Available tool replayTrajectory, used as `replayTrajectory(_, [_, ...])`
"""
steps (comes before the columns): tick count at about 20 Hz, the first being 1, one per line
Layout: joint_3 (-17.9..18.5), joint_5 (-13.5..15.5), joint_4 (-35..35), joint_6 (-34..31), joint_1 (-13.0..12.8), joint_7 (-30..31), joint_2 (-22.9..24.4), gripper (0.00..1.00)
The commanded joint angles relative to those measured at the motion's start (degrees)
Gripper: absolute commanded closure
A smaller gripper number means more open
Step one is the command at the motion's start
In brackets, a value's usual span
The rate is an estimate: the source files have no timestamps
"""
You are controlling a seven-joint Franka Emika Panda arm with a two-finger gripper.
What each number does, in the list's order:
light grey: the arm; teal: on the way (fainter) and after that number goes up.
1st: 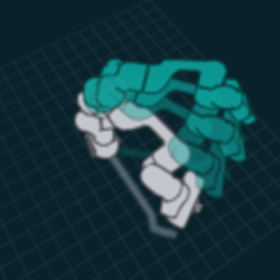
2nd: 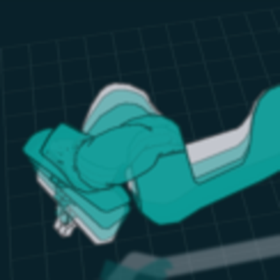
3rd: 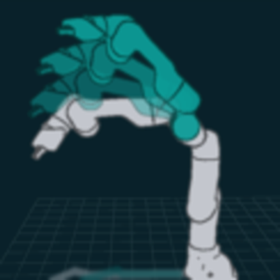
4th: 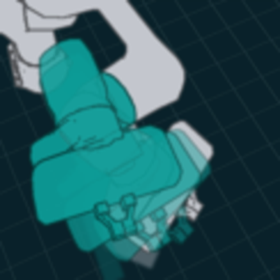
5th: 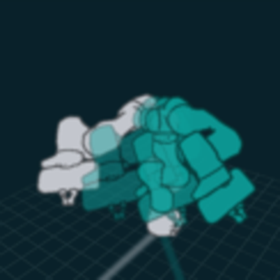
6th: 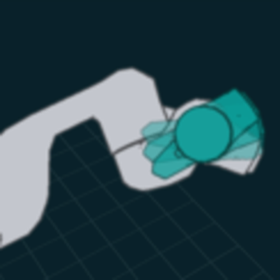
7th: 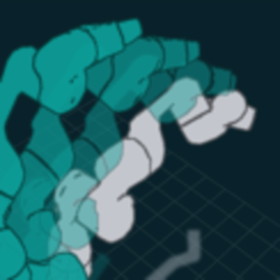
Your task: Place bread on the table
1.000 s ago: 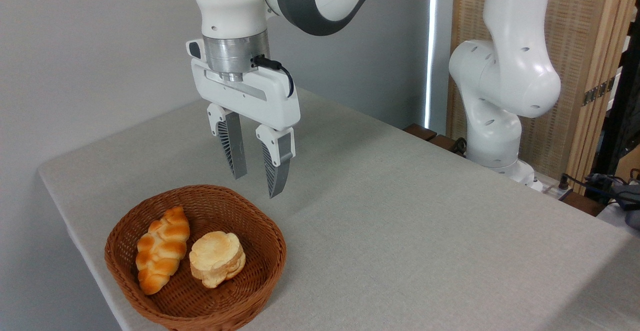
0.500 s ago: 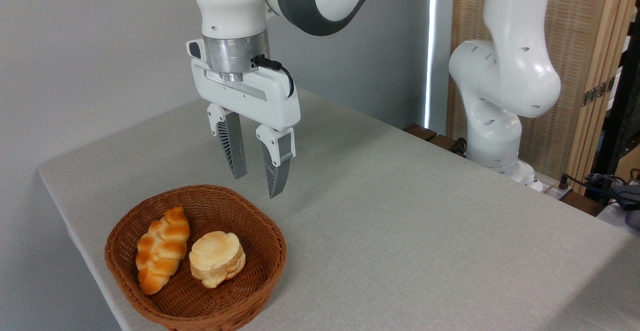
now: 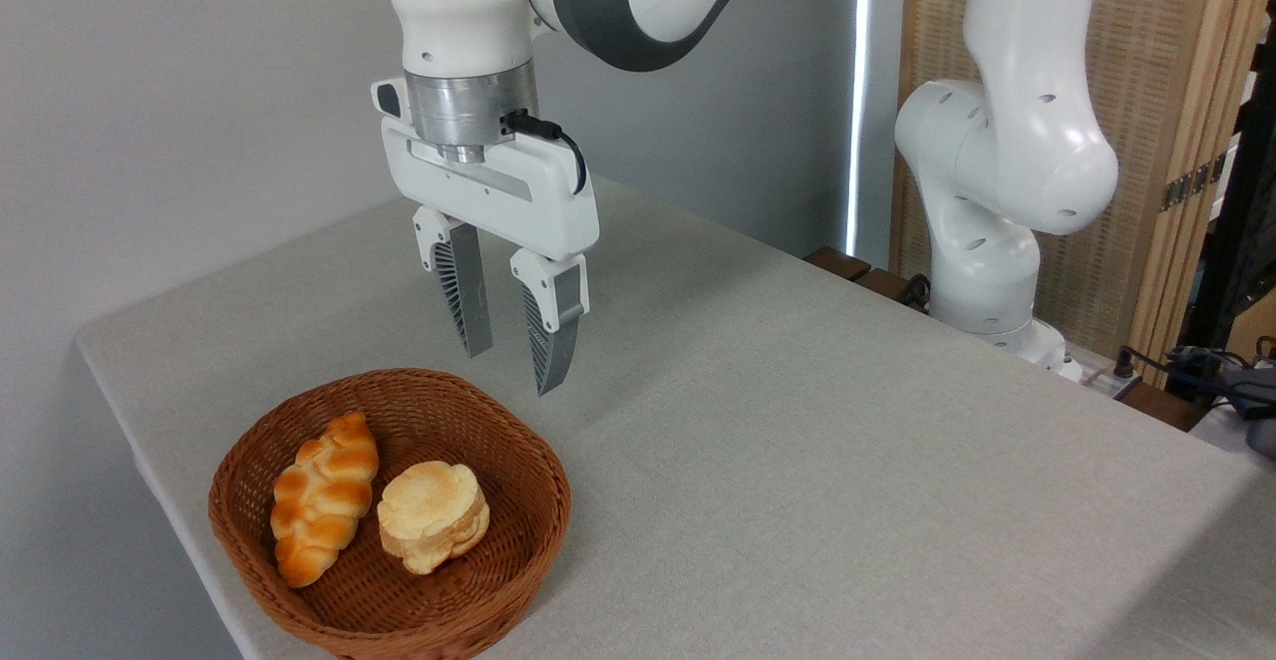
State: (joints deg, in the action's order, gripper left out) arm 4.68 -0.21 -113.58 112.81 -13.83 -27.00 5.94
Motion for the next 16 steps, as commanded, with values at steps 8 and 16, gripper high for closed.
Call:
replayTrajectory(8, [0.86,1.00,0.91,-2.33,-0.59,-1.39,-0.05,0.00])
replayTrajectory(16, [0.68,0.91,0.91,-1.02,-0.67,-1.65,-1.64,0.00])
